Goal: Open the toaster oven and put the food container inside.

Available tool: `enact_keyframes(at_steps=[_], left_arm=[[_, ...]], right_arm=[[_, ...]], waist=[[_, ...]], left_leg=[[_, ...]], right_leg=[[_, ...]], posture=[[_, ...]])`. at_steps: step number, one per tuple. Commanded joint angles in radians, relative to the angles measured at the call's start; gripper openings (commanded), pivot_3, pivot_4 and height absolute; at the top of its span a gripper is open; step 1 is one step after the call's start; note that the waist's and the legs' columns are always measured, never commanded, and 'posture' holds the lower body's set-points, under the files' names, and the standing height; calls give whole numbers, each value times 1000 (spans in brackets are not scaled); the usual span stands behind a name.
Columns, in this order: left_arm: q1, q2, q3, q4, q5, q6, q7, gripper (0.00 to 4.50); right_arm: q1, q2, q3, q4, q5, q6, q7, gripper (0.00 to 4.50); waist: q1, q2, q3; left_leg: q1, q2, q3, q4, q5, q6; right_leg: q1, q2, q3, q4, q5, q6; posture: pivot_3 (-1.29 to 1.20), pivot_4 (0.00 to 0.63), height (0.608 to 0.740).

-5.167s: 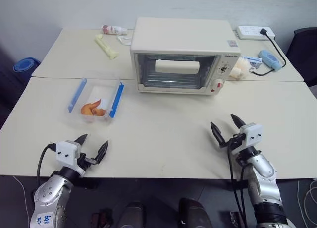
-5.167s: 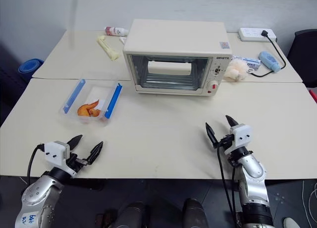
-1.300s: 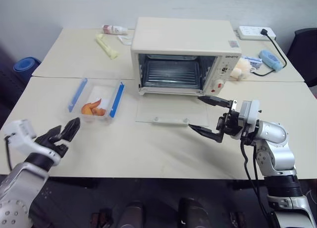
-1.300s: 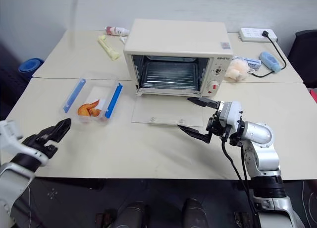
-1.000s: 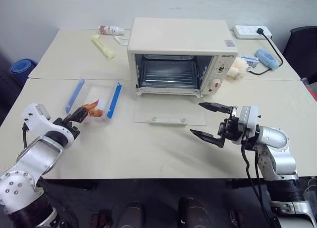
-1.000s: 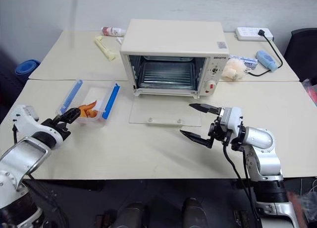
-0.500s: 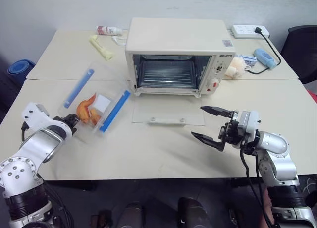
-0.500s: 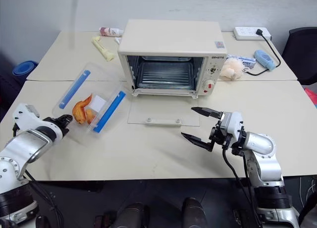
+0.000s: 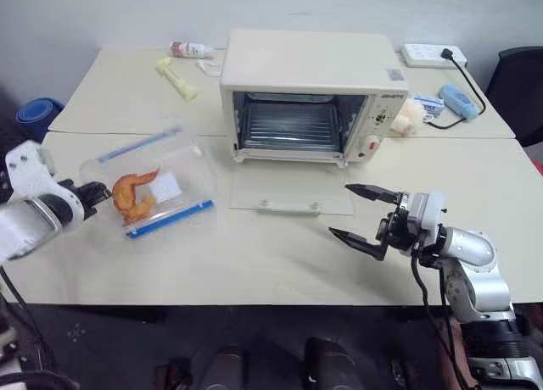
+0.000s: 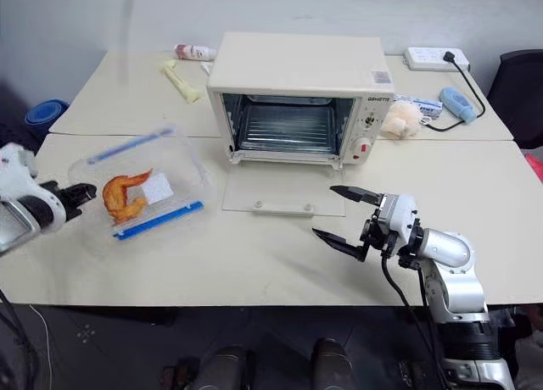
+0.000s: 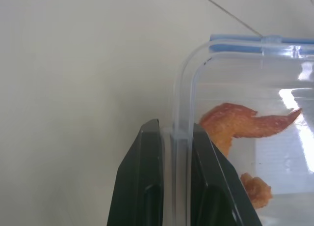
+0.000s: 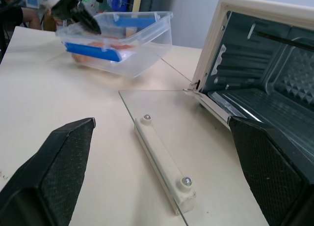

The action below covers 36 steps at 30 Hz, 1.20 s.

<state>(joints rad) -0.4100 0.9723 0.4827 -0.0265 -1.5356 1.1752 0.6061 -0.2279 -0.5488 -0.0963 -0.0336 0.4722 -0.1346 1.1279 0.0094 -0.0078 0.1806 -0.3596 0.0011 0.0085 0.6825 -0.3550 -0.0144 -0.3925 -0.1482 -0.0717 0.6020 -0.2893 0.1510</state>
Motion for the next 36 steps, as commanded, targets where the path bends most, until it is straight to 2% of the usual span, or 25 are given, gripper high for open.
enact_keyframes(at_steps=[1,6,10,15,19,23,28,30,36], left_arm=[[-144,34,-98,-11,-63,82,-72,207],[-304,-17,-233,7,-64,136,-86,207],[-444,-177,-343,61,-5,136,-61,207],[-552,-323,-405,159,143,142,-98,207],[-648,-378,-478,262,316,174,-178,207],[-712,-447,-487,354,472,131,-240,207],[-745,-531,-447,391,580,154,-304,207],[-752,-554,-421,391,615,164,-304,920],[-766,-584,-333,350,661,206,-356,2673]], right_arm=[[20,-32,-57,-23,13,-12,-11,4500],[85,-59,-106,-44,15,-8,-32,4500],[200,-74,-165,-100,20,-1,-64,4500],[279,-56,-176,-188,22,10,-121,4500],[324,-48,-181,-243,27,24,-163,4500],[347,-38,-184,-278,25,30,-200,4500],[380,-27,-179,-316,22,35,-237,4500],[387,-26,-180,-328,24,40,-251,4500],[386,-30,-183,-337,28,50,-271,4500]], waist=[[5,0,0],[5,0,0],[18,0,0],[6,0,0],[9,0,0],[14,0,0],[16,0,0],[15,0,0],[13,0,0]], left_leg=[[0,-1,0,0,0,0],[1,0,0,-1,0,0],[0,0,1,0,0,0],[1,0,3,0,0,0],[1,0,4,0,0,0],[1,0,4,0,0,0],[1,-1,4,0,0,0],[1,0,4,0,0,0],[1,0,4,0,0,0]], right_leg=[[0,-1,0,1,0,0],[0,0,0,1,0,0],[0,0,0,0,0,0],[0,0,2,1,0,1],[-1,1,2,0,0,1],[0,1,2,-1,0,1],[0,1,2,-1,1,1],[0,1,2,-1,1,1],[0,1,2,-1,1,1]], posture=[[0,150,740],[0,150,740],[0,150,740],[0,150,740],[0,150,740],[0,150,740],[0,150,740],[0,150,740],[0,150,740]])
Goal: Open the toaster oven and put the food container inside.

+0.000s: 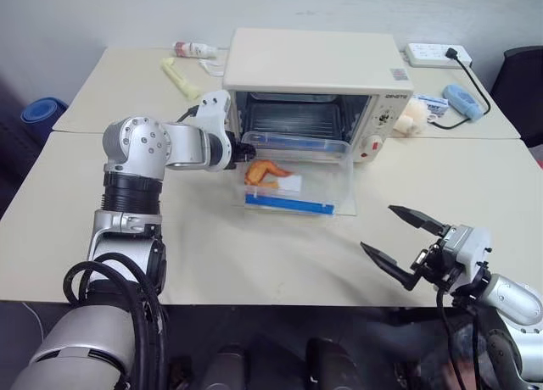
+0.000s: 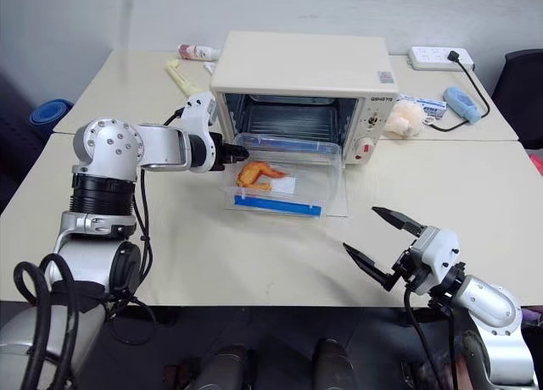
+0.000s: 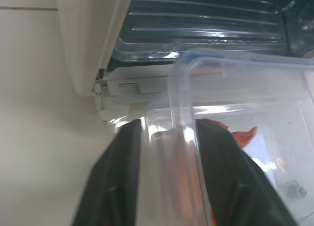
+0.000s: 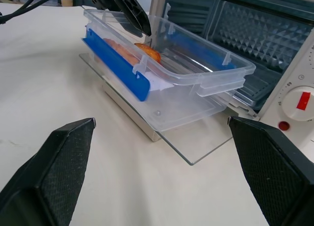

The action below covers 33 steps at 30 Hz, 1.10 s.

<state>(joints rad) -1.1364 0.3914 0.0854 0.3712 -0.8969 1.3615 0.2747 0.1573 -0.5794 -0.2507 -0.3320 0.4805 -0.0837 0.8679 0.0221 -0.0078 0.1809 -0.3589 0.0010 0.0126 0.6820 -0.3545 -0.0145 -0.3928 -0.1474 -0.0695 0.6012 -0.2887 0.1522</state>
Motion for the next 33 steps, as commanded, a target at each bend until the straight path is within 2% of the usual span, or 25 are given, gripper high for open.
enact_keyframes(at_steps=[1,5,8,12,14,15,17,20,23,27,33], left_arm=[[-38,-6,77,-58,26,24,-37,2956],[10,57,95,-165,10,30,-189,2956],[118,189,79,-305,4,-53,-431,2956],[380,403,90,-396,78,-287,-793,2956],[520,491,86,-443,104,-410,-1000,2563],[610,524,88,-489,116,-514,-1148,2391],[723,571,45,-541,182,-655,-1284,1762],[796,550,-24,-563,291,-843,-1369,855],[799,463,-71,-559,327,-901,-1355,0],[748,284,-138,-471,453,-972,-1202,0],[676,128,-152,-400,530,-960,-1052,0]], right_arm=[[0,0,-28,-38,20,0,-14,4500],[-11,-7,-32,-40,31,12,-24,4500],[-35,-22,-32,-49,49,50,-28,4500],[-68,-72,5,-79,110,169,11,4500],[-91,-99,36,-88,113,217,31,4321],[-114,-111,53,-88,115,245,38,4123],[-158,-124,85,-79,109,294,35,3553],[-227,-128,151,-43,61,311,63,2507],[-294,-114,202,7,42,343,74,1480],[-402,-60,282,127,-25,310,87,67],[-538,15,317,289,-105,274,66,25]], waist=[[0,0,0],[1,0,0],[-13,1,0],[-27,2,0],[-28,3,0],[-26,2,0],[-16,2,0],[6,2,0],[10,2,0],[2,2,0],[-7,2,0]], left_leg=[[0,0,0,0,0,0],[0,0,0,0,0,0],[0,0,1,-1,0,0],[1,2,1,-2,0,-1],[2,2,1,-2,0,-1],[1,2,2,-2,0,-1],[0,2,2,-2,0,0],[-1,2,1,1,-1,1],[-1,1,0,1,-2,3],[-2,0,1,2,-2,5],[-2,0,2,2,-2,5]], right_leg=[[0,0,0,0,0,0],[0,0,0,0,0,0],[-1,0,1,1,0,0],[-1,1,1,1,0,-1],[-1,1,1,0,-1,-1],[-1,1,1,0,-1,-1],[-1,1,1,-1,-1,-1],[0,0,0,-3,-1,-1],[1,-1,0,-5,-1,-1],[0,-1,0,-2,0,0],[-2,-1,0,0,0,0]], posture=[[0,150,740],[0,150,740],[0,150,740],[0,150,740],[0,150,740],[0,150,740],[0,150,740],[0,150,740],[0,150,740],[0,150,740],[0,150,740]])
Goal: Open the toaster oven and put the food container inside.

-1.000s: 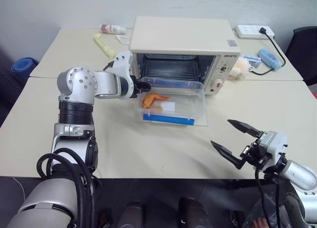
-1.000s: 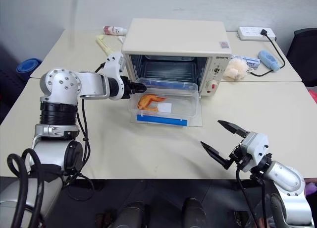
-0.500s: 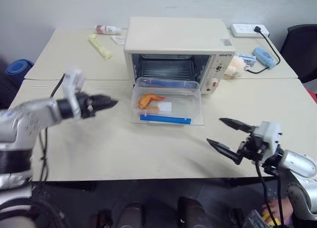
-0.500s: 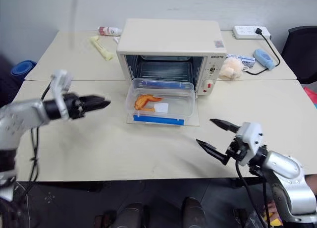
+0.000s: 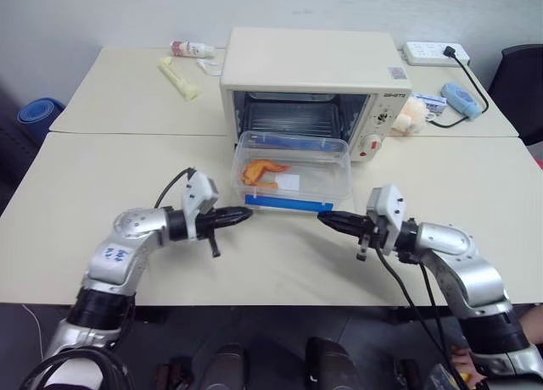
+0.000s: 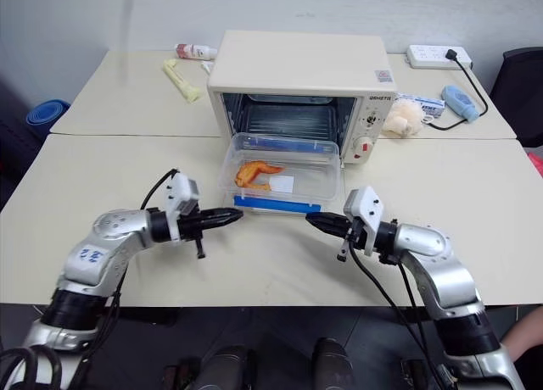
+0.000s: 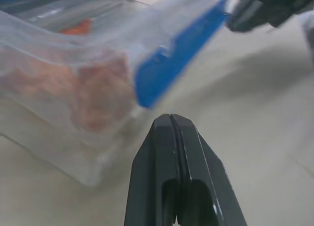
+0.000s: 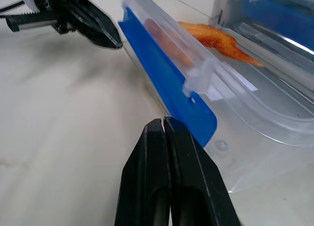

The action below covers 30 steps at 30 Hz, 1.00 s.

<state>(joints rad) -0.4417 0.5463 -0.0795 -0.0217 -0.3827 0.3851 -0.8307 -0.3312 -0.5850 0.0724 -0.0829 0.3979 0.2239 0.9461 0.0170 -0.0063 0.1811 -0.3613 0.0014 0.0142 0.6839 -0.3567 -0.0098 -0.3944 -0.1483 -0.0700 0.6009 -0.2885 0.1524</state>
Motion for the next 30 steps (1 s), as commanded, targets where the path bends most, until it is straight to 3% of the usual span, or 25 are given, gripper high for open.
enact_keyframes(at_steps=[1,14,22,27,30], left_arm=[[-20,-36,13,-6,20,17,59,0],[-285,-218,76,352,143,-133,289,0],[-377,-293,125,496,167,-208,390,0],[-349,-279,142,474,165,-186,405,0],[-293,-239,146,364,129,-108,354,0]], right_arm=[[-68,30,-7,62,-33,-40,-15,25],[-399,162,-20,537,-193,-277,-91,25],[-551,242,-45,746,-262,-373,-252,25],[-553,254,-45,750,-238,-350,-204,25],[-486,225,-42,621,-185,-268,-104,25]], waist=[[-2,0,0],[-22,0,0],[-45,0,0],[-49,0,0],[-50,0,0]], left_leg=[[0,0,0,0,0,0],[-4,0,-4,2,1,-1],[-8,0,-7,2,2,-2],[-7,0,-8,1,2,-2],[-7,0,-8,1,2,-2]], right_leg=[[0,0,0,0,0,0],[0,0,-5,0,0,1],[-2,-1,-8,0,0,1],[-3,-1,-9,0,0,1],[-3,-1,-9,0,0,1]], posture=[[0,150,740],[0,150,740],[0,150,740],[0,150,740],[0,150,740]])
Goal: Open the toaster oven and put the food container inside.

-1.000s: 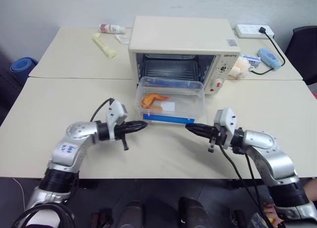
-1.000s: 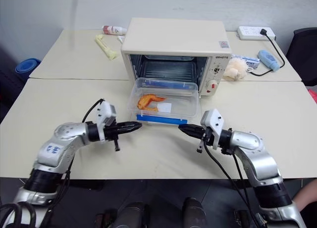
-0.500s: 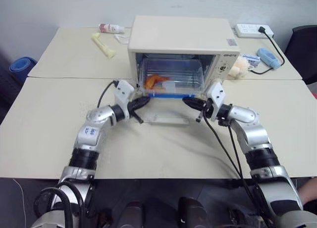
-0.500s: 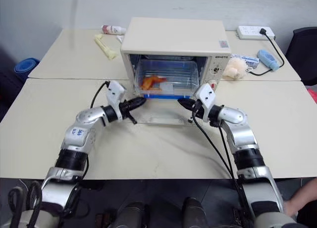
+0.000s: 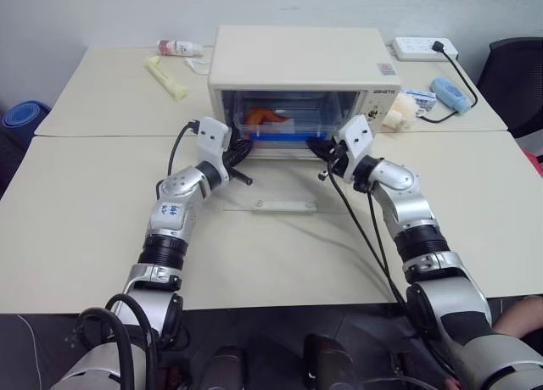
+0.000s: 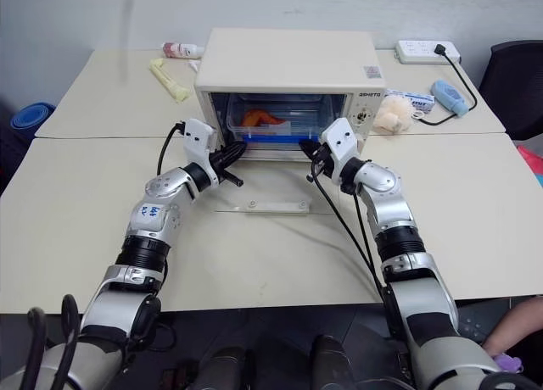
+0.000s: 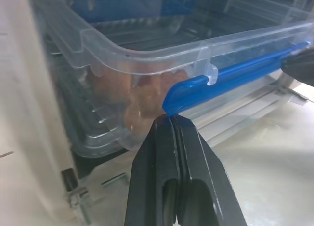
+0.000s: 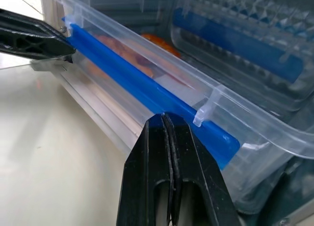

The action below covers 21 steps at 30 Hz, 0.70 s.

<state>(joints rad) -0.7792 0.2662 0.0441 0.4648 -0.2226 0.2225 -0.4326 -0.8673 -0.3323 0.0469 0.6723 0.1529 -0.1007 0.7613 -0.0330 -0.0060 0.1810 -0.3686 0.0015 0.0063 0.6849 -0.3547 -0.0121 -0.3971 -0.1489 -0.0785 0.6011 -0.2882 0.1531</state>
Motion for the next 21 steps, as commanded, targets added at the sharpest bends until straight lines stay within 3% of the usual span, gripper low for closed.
enact_keyframes(at_steps=[1,5,9,13,16,17,21], left_arm=[[89,75,25,-200,-61,100,-91,0],[264,245,61,-453,-167,270,-244,837],[431,402,138,-594,-258,275,-423,2081],[603,515,263,-646,-340,131,-674,3301],[676,572,306,-665,-411,151,-788,4291],[683,583,312,-671,-424,158,-804,4476],[657,591,314,-670,-432,156,-796,4476]], right_arm=[[91,-55,-22,-208,85,97,118,25],[224,-162,-66,-412,150,200,189,0],[308,-255,-107,-455,177,216,248,0],[355,-348,-122,-330,137,132,327,0],[352,-366,-97,-202,106,40,392,0],[346,-361,-94,-162,103,11,413,0],[322,-315,-99,-64,114,-59,463,0]], waist=[[-1,0,0],[-1,0,0],[5,1,0],[7,1,0],[9,1,0],[9,1,1],[5,1,1]], left_leg=[[0,0,0,0,0,0],[-1,0,0,-1,0,0],[-1,1,1,0,0,0],[1,1,2,0,0,-1],[0,1,3,0,0,0],[0,1,3,0,0,0],[1,1,3,0,0,0]], right_leg=[[0,0,0,0,0,0],[-1,0,-1,0,0,0],[-1,0,0,0,0,0],[0,0,1,0,0,0],[0,0,1,-1,0,0],[0,0,1,-1,0,0],[0,0,1,-1,0,0]], posture=[[0,150,740],[0,150,740],[0,150,740],[0,150,740],[0,150,740],[0,150,740],[0,150,740]])
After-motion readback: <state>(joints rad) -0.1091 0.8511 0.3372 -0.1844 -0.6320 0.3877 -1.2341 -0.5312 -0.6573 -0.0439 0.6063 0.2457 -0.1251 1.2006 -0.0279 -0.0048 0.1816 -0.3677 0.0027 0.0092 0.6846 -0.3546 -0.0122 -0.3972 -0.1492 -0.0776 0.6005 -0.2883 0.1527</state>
